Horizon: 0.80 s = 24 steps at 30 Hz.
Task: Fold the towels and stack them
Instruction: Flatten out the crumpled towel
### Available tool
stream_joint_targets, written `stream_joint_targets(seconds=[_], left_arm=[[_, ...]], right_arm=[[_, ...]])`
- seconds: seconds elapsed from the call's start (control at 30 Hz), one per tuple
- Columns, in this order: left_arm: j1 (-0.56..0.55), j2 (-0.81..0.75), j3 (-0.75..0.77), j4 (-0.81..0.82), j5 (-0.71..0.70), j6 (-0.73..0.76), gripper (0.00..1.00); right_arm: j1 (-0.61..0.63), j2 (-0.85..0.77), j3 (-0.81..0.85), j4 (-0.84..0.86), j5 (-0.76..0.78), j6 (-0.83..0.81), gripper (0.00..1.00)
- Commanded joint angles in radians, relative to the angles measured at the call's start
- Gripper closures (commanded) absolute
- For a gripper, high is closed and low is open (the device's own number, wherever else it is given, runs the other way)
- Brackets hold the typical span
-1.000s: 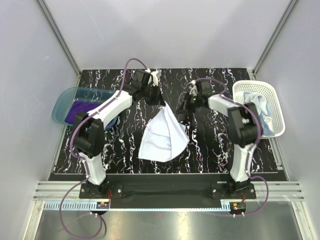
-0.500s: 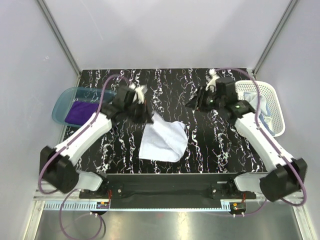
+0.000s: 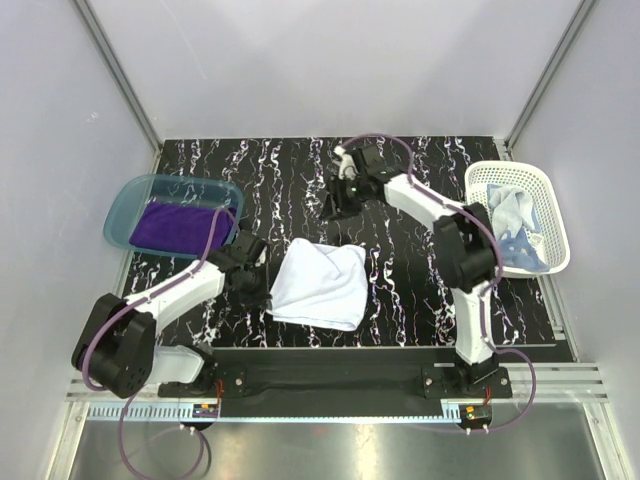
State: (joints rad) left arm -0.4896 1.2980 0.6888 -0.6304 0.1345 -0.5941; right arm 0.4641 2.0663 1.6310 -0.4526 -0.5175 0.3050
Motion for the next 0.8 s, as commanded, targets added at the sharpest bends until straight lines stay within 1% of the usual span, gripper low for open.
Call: stream_joint_targets(seconds=[0.0, 0.17, 0.3, 0.47, 0.53, 0.57, 0.6, 0.63, 0.67, 0.77], left_arm=[[0.011, -0.017, -0.011, 0.084, -0.035, -0.036, 1.0], [0.019, -0.003, -0.02, 0.104, -0.038, -0.035, 1.0], [0.022, 0.01, -0.025, 0.12, -0.032, -0.024, 1.0], [0.025, 0.024, -0.009, 0.127, -0.026, -0.013, 1.0], [0.025, 0.032, 0.003, 0.124, -0.026, -0.004, 1.0], [0.026, 0.043, 0.008, 0.12, -0.024, -0.001, 1.0], [0.026, 0.044, 0.014, 0.118, -0.024, 0.002, 1.0], [0.028, 0.046, 0.015, 0.12, -0.019, 0.002, 1.0], [0.028, 0.046, 0.015, 0.121, -0.019, 0.002, 1.0], [0.026, 0.044, 0.015, 0.127, -0.021, -0.004, 1.0]], right_arm=[[0.068, 0.107, 0.173, -0.089, -0.036, -0.165, 0.53], [0.093, 0.25, 0.286, -0.084, -0.124, -0.199, 0.53], [0.122, 0.304, 0.32, -0.04, -0.151, -0.221, 0.51], [0.128, 0.347, 0.337, -0.02, -0.147, -0.225, 0.51], [0.128, 0.351, 0.333, -0.017, -0.147, -0.231, 0.54], [0.127, 0.351, 0.328, -0.015, -0.147, -0.23, 0.57], [0.127, 0.35, 0.323, -0.006, -0.147, -0.227, 0.61], [0.127, 0.345, 0.319, 0.002, -0.147, -0.224, 0.7], [0.128, 0.336, 0.307, 0.006, -0.139, -0.222, 0.73], [0.127, 0.308, 0.293, 0.018, -0.118, -0.216, 0.77]])
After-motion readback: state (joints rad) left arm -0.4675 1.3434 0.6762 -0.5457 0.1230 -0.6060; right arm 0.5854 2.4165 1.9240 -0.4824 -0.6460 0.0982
